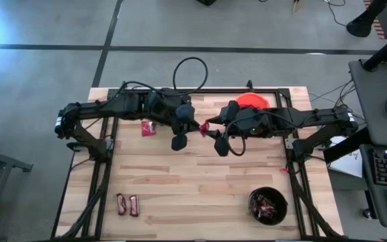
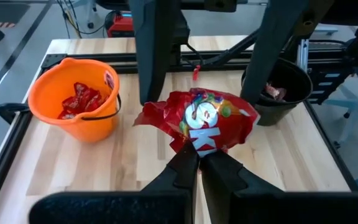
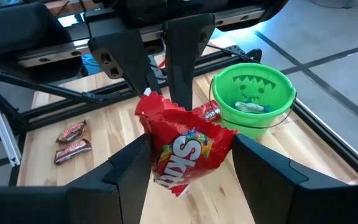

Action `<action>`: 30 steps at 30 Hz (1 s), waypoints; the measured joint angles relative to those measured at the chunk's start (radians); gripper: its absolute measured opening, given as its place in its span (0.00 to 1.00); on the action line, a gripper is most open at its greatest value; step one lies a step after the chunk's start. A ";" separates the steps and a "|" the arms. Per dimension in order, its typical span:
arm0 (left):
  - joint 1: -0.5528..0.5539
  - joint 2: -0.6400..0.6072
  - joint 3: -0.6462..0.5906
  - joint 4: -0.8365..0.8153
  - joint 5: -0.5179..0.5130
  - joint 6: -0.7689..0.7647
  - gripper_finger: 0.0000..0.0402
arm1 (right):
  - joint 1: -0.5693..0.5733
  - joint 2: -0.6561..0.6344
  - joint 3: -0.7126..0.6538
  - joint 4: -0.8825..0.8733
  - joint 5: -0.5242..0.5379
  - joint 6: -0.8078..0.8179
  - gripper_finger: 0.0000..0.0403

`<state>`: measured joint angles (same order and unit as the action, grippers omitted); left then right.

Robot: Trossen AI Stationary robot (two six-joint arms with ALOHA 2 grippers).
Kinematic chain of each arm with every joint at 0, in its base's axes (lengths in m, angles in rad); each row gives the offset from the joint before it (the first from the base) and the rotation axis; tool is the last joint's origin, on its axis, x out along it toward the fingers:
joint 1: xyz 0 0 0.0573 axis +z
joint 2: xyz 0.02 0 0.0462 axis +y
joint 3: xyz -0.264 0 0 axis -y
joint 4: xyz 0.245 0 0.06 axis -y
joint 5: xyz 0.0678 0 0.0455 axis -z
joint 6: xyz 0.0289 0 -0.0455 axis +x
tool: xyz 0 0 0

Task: Sort candy
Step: Put the red candy into the orange bucket

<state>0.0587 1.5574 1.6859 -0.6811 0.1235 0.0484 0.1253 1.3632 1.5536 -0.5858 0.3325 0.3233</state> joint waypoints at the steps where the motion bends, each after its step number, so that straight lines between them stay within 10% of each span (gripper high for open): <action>1: 0.002 0.000 0.000 0.001 0.001 0.000 0.00 | 0.000 0.000 0.000 0.000 0.000 0.001 0.52; 15: 0.003 0.000 0.000 0.008 -0.002 -0.001 0.00 | -0.008 0.000 -0.003 0.000 -0.024 0.018 0.06; 30: 0.019 0.000 0.000 0.000 -0.013 -0.031 0.03 | -0.010 0.000 -0.003 -0.011 -0.015 0.024 0.03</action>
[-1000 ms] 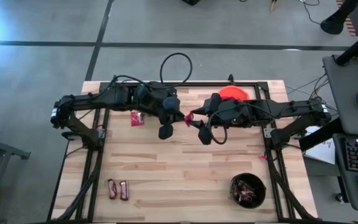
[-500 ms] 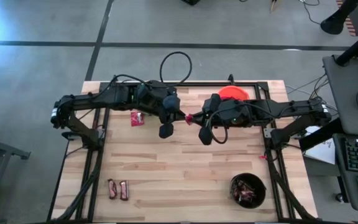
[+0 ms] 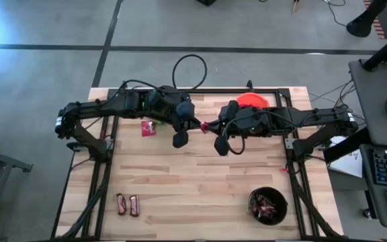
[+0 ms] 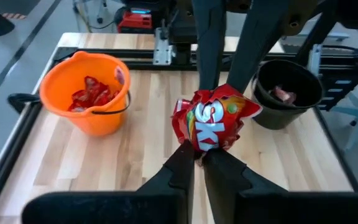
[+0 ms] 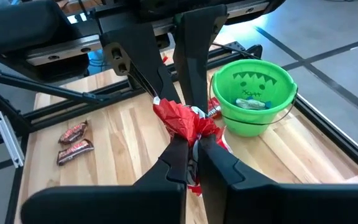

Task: Sort candy
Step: Put the red candy into the orange bucket

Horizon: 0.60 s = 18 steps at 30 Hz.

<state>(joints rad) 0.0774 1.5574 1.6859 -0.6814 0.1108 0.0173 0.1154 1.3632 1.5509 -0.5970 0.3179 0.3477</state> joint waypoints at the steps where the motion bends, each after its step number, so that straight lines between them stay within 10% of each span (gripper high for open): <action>1: 0.000 0.000 0.000 -0.004 -0.013 0.000 0.04 | 0.000 0.000 0.000 -0.003 0.001 0.000 0.03; 18: 0.002 -0.006 0.001 -0.201 -0.100 -0.001 0.27 | -0.037 -0.008 0.058 -0.300 0.135 0.021 0.03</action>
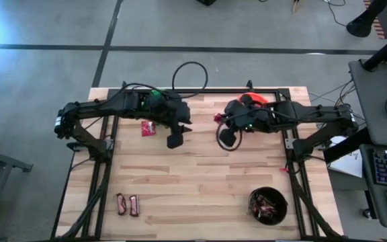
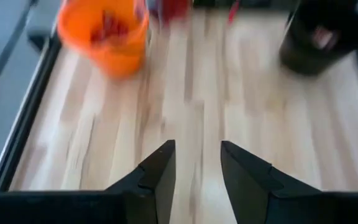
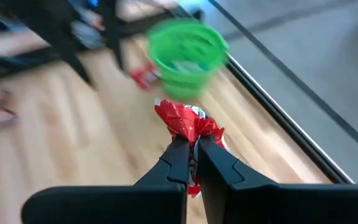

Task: Sort candy
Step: Put the red candy into the orange bucket

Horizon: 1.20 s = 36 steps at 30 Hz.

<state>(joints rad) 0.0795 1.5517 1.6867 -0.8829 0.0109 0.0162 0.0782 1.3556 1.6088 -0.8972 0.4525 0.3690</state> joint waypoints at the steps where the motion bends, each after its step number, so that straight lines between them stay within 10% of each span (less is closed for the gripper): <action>1: 0.000 0.000 0.000 -0.042 -0.011 0.000 0.28 | -0.012 0.000 0.002 -0.043 0.006 0.010 0.03; 36: 0.000 0.002 0.000 -0.548 -0.029 -0.008 0.27 | -0.484 0.002 -0.097 -0.461 -0.094 0.083 0.03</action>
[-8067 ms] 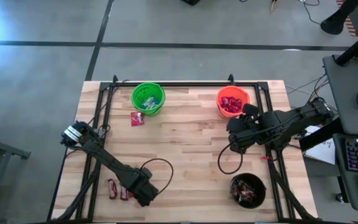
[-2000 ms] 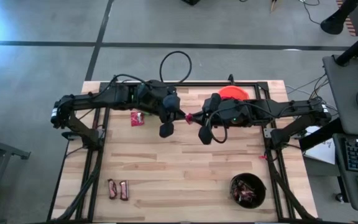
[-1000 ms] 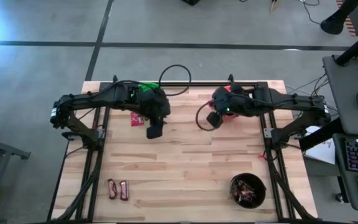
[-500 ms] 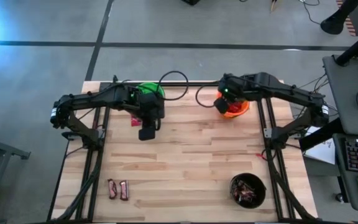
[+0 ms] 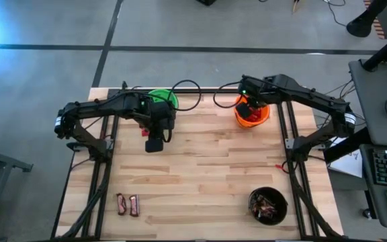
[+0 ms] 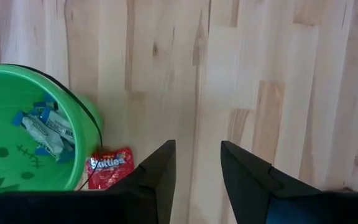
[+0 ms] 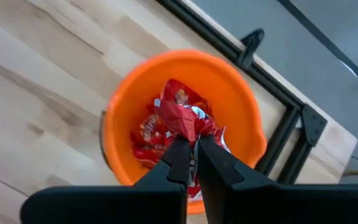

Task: Sort candy
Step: Put the red candy into the orange bucket

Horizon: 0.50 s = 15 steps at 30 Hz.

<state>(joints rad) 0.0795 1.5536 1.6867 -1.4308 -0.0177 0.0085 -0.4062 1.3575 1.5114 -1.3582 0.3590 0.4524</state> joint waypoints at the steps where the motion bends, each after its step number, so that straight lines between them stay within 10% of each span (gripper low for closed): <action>1: 0.000 0.000 0.000 0.000 0.000 0.000 0.27 | -0.005 0.000 -0.014 0.002 0.000 0.000 0.03; 15: 0.000 0.000 0.000 -0.038 0.001 -0.010 0.27 | -0.058 0.000 -0.182 0.007 -0.100 0.000 0.03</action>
<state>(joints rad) 0.0797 1.5536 1.6867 -1.4686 -0.0170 -0.0017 -0.4637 1.3579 1.3296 -1.3516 0.2593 0.4525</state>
